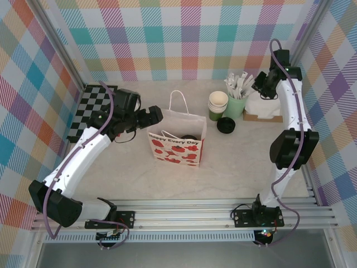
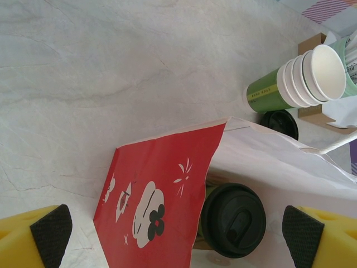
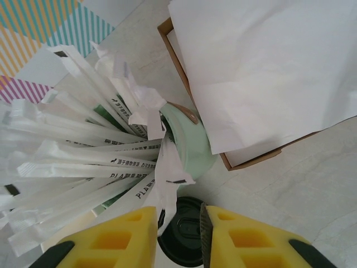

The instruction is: Pack the takeout coffee

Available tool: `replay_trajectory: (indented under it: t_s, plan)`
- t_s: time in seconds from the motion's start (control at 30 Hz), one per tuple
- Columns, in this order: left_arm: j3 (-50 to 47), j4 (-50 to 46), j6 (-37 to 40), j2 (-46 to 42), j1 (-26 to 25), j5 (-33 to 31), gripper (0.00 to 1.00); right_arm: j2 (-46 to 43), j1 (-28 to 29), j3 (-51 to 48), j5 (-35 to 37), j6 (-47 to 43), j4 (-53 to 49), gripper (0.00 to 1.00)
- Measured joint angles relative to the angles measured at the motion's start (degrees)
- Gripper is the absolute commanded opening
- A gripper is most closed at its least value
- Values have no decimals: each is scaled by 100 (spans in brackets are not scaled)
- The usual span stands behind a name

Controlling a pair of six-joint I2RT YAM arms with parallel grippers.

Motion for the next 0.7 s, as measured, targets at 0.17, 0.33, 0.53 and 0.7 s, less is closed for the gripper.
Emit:
replay_trajectory:
  t_s: [0.17, 0.33, 0.53, 0.7]
  plan:
    - [0, 0, 0, 0, 0, 0, 99, -118, 0, -74, -42, -24, 70, 26]
    - [0, 0, 0, 0, 0, 0, 99, -120, 0, -225, -103, -28, 125, 29]
    - [0, 0, 0, 0, 0, 0, 99, -118, 0, -236, -238, 11, 151, 26]
    - [0, 0, 0, 0, 0, 0, 99, -116, 0, -238, -269, 70, 160, 28]
